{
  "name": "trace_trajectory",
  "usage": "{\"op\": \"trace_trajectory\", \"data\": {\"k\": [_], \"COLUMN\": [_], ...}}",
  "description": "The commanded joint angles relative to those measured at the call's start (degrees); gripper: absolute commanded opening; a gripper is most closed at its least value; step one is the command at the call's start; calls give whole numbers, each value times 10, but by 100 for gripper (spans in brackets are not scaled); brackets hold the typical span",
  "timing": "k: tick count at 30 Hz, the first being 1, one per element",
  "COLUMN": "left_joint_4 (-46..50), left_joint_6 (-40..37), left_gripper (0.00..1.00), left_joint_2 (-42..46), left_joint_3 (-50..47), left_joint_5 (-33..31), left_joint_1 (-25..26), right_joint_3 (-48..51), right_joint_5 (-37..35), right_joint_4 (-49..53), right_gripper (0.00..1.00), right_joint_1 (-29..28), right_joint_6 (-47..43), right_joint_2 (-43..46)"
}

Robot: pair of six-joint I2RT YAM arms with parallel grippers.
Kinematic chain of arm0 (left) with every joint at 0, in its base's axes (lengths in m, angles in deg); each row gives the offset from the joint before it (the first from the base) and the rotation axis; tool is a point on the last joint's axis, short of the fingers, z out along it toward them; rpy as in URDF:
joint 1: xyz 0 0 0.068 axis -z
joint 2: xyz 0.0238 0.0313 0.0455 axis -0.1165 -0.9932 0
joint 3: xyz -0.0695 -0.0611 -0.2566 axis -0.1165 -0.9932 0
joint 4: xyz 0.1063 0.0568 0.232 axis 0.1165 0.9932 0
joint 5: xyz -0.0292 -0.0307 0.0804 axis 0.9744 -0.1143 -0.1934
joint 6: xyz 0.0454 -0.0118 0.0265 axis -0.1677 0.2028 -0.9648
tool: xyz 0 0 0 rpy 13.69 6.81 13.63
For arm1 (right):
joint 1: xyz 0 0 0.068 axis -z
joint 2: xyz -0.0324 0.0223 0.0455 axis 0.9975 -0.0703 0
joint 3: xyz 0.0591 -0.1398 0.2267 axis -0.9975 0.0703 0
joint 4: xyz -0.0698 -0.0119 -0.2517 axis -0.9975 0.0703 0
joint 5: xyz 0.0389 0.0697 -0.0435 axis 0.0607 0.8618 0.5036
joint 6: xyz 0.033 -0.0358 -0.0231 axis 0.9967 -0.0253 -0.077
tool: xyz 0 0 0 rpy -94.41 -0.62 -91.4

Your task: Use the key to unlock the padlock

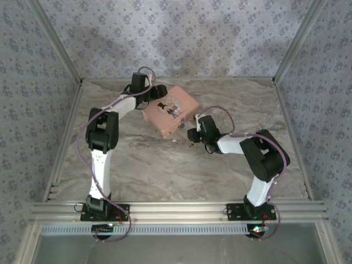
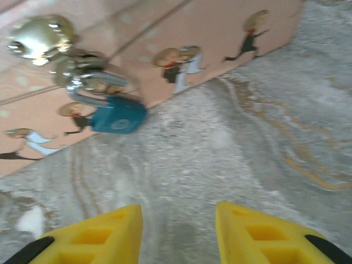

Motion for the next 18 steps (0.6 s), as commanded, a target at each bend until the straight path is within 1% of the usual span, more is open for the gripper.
{"op": "trace_trajectory", "data": {"k": [1, 8, 12, 18], "left_joint_4": [16, 19, 23, 27], "left_joint_6": [4, 1, 1, 0], "left_gripper": [66, 66, 66, 66], "left_joint_2": [7, 8, 5, 1], "left_joint_3": [-2, 2, 8, 14], "left_joint_5": [14, 14, 13, 13], "left_joint_1": [-2, -2, -2, -2], "right_joint_3": [-22, -68, -95, -129], "right_joint_5": [55, 90, 81, 99], "right_joint_4": [-24, -49, -45, -41], "right_gripper": [43, 46, 47, 45], "right_joint_1": [-8, 9, 12, 11], "right_joint_6": [-1, 19, 14, 6], "right_joint_2": [-28, -87, -110, -145]}}
